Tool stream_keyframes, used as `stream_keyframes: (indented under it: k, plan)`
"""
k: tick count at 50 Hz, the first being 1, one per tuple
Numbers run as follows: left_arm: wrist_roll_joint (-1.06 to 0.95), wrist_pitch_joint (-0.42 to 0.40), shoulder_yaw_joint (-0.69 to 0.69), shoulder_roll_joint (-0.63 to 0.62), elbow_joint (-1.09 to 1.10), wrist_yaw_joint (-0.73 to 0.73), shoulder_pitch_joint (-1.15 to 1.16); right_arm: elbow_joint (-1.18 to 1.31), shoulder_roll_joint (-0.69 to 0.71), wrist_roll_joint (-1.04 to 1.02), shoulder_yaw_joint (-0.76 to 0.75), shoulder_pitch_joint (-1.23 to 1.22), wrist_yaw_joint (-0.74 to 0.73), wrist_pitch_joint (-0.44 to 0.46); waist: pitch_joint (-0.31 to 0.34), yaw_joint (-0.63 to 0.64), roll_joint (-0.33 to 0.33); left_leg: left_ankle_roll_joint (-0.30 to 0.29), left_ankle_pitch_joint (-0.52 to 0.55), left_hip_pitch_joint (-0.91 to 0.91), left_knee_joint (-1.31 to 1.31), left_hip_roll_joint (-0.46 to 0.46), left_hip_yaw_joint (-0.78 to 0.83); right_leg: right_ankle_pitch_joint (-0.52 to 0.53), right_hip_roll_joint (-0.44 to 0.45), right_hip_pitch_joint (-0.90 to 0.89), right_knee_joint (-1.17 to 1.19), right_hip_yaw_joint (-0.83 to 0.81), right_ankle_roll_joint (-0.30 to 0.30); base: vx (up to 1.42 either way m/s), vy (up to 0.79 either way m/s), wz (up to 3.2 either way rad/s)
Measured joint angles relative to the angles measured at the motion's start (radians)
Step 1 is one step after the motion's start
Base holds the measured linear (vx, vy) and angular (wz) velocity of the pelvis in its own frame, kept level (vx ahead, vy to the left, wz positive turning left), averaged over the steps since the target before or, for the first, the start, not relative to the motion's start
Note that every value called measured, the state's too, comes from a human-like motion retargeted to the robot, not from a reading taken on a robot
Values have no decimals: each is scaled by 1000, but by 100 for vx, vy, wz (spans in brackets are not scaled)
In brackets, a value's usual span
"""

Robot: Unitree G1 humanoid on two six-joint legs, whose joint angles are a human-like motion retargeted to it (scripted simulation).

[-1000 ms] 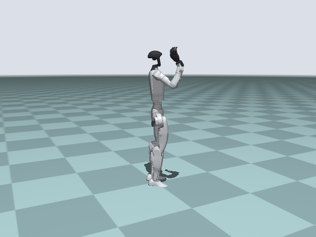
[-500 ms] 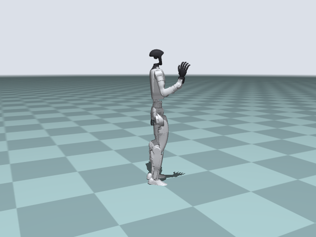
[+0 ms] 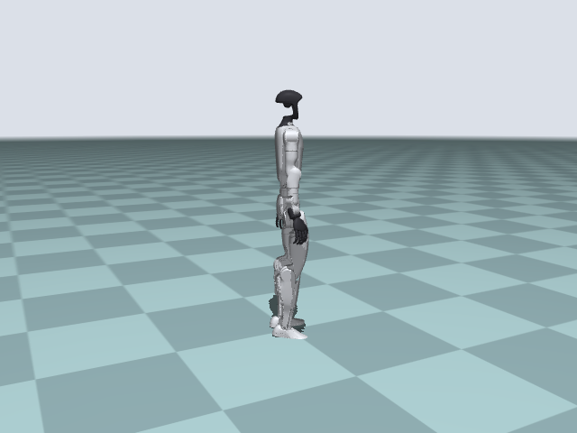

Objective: Upper body actions

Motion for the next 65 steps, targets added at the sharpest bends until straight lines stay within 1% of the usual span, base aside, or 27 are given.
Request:
stream_keyframes:
  k: [2, 3, 5, 6, 7, 8, 10, 12, 13, 14, 15, 17, 20, 23, 26, 28, 31, 33, 36, 40, 45, 50, 52, 55, 58, 62, 65]
  plan:
    - [17, 1, -27, 3, 0, -6, 0, 83, 24, -12, 38, 15, 68, 86, 2, 8, 0, 0, 0, 1, 0, 0, -2, -1, 0, 2, 0, -1, 0, 0, 0, 0]
    - [27, 1, -41, 4, 0, -7, 0, 104, 36, -14, 61, 27, 141, 121, 3, 12, 0, 0, 0, 1, 0, 0, -2, -2, 0, 3, 0, -2, 0, 0, -4, -27]
    - [47, 0, -62, 2, 2, -10, 2, 111, 61, -25, 98, 59, 318, 166, 2, 64, -1, -3, -6, 6, -2, 6, 43, -7, 7, 1, 3, 44, 0, -1, -4, -93]
    - [54, -1, -70, 0, 2, -14, 5, 110, 68, -14, 93, 71, 334, 226, 1, 86, 1, -5, -9, 8, -3, 13, 63, -8, 4, -7, 12, 65, 7, -2, -3, -103]
    - [60, -3, -77, -3, 2, -18, 10, 105, 72, 4, 82, 80, 347, 263, 0, 100, 2, -7, -11, 8, -3, 17, 75, -8, 3, -11, 16, 78, 11, -4, -4, -52]
    - [62, -6, -82, -7, 3, -22, 16, 93, 73, 34, 59, 86, 351, 255, -1, 96, 0, -6, -11, 6, -3, 14, 73, -7, 5, -10, 12, 73, 7, 0, 0, 0]
    - [62, -10, -97, -20, 7, -38, 23, 81, 63, 108, 14, 81, 341, 167, 2, 53, 1, -2, -5, 1, -1, 4, 34, -3, 4, -10, 9, 37, -1, -3, 1, 121]
    - [62, -9, -112, -35, 14, -53, 29, 68, 43, 155, 1, 74, 339, 91, 3, -69, 7, -2, -1, 10, -9, -14, -83, 1, -17, -3, 1, -82, 0, -3, 4, 257]
    - [65, -6, -113, -41, 16, -55, 31, 58, 34, 166, 2, 71, 347, 79, 4, -123, 11, 3, 2, 18, -17, -24, -131, 5, -23, -5, 0, -133, -2, -4, 4, 143]
    - [61, -6, -103, -45, 17, -47, 32, 46, 27, 165, 8, 66, 359, 74, 2, -113, 12, 4, -2, 23, -23, -25, -113, 0, -23, -4, 2, -113, 1, -5, 3, -40]
    - [55, -6, -88, -49, 17, -36, 34, 32, 21, 159, 16, 61, 374, 74, -1, -70, 11, 3, -8, 26, -28, -19, -61, -10, -19, -2, 5, -59, 8, -4, 2, -121]
    - [45, -13, -80, -51, 16, -23, 36, 6, 17, 130, 7, 59, 380, 66, 0, -65, 9, -1, -7, 21, -21, -16, -57, -6, -19, -3, 4, -56, 6, -1, 0, -47]
    - [55, -9, -92, -39, 17, -37, 34, -19, 11, 103, 21, 57, 326, 46, -1, -39, 4, -8, -5, 12, -10, -6, -36, -3, -19, -4, 5, -34, 7, 4, -1, -34]
    - [72, -3, -101, -25, 12, -40, 28, -33, 16, 86, 31, 53, 234, 24, 2, -16, 2, -5, -3, 7, -5, -3, -16, -1, -12, -4, 5, -16, 4, 2, -2, -31]
    - [101, -4, -58, -14, -16, -2, 19, -69, 29, 84, 16, 48, 174, 26, 9, -12, 2, -6, -2, 8, -4, 0, -14, -1, -11, -2, 5, -13, 6, 0, 0, 0]
    - [104, 2, -10, 1, -46, 23, 12, -118, 38, 93, -4, 50, 147, 25, 12, -12, 0, -7, -2, 8, -3, 0, -16, -2, -12, 1, 4, -15, 6, 0, 0, 0]
    - [44, 26, 102, 34, -112, 48, -5, -237, 37, 124, -30, 50, 108, 43, 15, -9, -6, -7, -1, 9, -3, -2, -20, -4, -13, 4, 4, -17, 6, 0, 0, 0]
    - [-26, 38, 194, 60, -171, 67, -23, -336, 29, 148, -53, 38, 121, 63, 15, -9, -7, -8, 0, 9, -3, -1, -21, -5, -13, 5, 4, -18, 7, 0, 0, 0]
    - [-117, 35, 319, 109, -285, 115, -55, -490, 7, 208, -94, -3, 163, 88, 6, -15, -2, -8, -1, 7, -4, 1, -19, -5, -11, 2, 4, -18, 6, 2, 7, -2]
    - [-160, 21, 445, 203, -452, 193, -106, -716, -27, 303, -147, -82, 179, 97, -9, -24, 6, -8, -2, 3, -3, 3, -17, -5, -9, -1, 4, -16, 6, 3, 9, -3]
    - [-140, 6, 533, 350, -663, 271, -173, -1010, -84, 388, -205, -193, 173, 91, -32, -25, 11, -8, -3, 1, -3, 1, -19, -7, -10, -2, 4, -18, 7, 6, 8, 2]
    - [-95, -9, 578, 497, -890, 368, -244, -1256, -149, 484, -236, -355, 144, 68, -65, -30, 15, -9, -4, -6, -2, -1, -20, -9, -12, -9, 4, -20, 8, 6, 6, 2]
    - [-67, -14, 595, 550, -990, 403, -273, -1346, -181, 516, -228, -430, 86, 57, -78, -34, 16, -9, -5, -9, -2, -1, -19, -10, -13, -12, 5, -19, 9, 6, 5, -1]
    - [-5, -38, 613, 624, -1140, 436, -312, -1470, -234, 517, -213, -539, -10, 15, -99, -40, 19, -10, -8, -15, -2, -2, -20, -13, -14, -19, 5, -18, 10, 6, 6, 1]
    - [72, -74, 610, 692, -1269, 477, -362, -1589, -289, 492, -192, -632, -111, -12, -124, -43, 20, -11, -9, -24, -2, -4, -23, -16, -16, -25, 5, -18, 12, 7, 4, 6]
    - [179, -131, 570, 769, -1390, 545, -462, -1733, -366, 399, -180, -735, -232, -21, -152, -37, 17, -11, -9, -33, -3, -9, -31, -20, -20, -29, 3, -25, 14, 7, 4, 12]
    - [260, -139, 517, 808, -1443, 568, -549, -1820, -417, 304, -174, -790, -304, -7, -172, -29, 13, -11, -9, -38, -3, -11, -37, -23, -21, -31, 3, -30, 15, 9, 4, 9]
